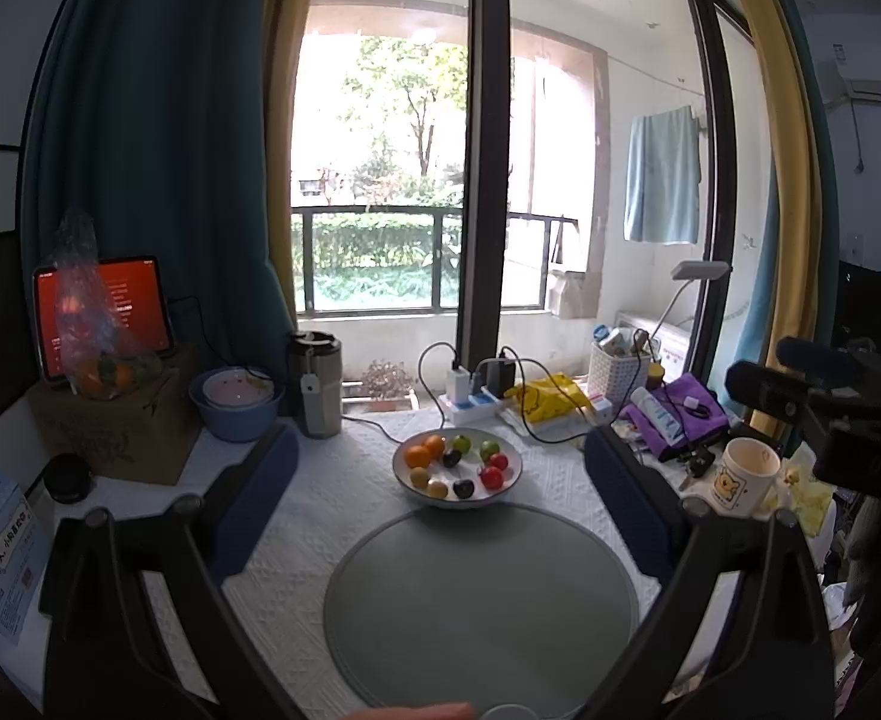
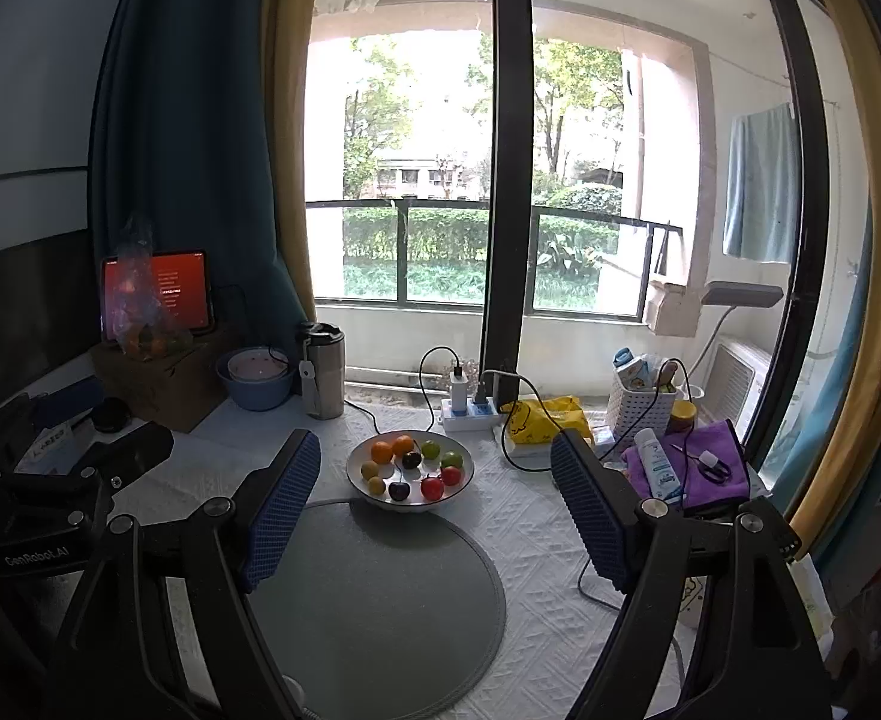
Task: Organize fruits
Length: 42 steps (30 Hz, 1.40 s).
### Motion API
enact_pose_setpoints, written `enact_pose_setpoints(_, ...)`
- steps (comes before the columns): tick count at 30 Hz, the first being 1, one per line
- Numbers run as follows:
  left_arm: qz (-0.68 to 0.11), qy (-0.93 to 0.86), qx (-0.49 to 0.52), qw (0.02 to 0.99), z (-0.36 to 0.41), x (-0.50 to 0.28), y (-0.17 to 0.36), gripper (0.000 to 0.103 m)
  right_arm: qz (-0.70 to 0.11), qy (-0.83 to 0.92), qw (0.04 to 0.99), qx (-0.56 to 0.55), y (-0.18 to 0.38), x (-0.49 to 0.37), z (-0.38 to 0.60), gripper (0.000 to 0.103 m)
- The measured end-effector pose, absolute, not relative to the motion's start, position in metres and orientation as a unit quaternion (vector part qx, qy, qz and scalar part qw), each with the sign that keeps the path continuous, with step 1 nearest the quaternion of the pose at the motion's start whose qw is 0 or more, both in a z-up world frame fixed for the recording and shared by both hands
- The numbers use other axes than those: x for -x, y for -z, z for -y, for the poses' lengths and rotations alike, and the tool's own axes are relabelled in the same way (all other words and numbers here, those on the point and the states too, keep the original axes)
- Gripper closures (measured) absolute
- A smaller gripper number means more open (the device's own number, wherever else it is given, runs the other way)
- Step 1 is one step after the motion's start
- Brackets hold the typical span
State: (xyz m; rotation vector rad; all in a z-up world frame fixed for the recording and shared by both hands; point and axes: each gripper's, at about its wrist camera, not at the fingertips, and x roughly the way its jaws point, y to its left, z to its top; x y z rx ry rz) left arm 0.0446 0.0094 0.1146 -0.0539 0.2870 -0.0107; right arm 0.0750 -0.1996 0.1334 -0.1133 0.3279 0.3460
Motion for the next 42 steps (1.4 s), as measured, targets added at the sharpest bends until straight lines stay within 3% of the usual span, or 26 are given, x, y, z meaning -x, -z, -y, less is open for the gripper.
enact_pose_setpoints(42, -0.15, 0.006, 0.03, 0.988, -0.0121, -0.0449, -0.1148, 0.006, -0.169, -0.178, 0.968, 0.056, -0.1292, -0.0813, 0.1995, 0.021)
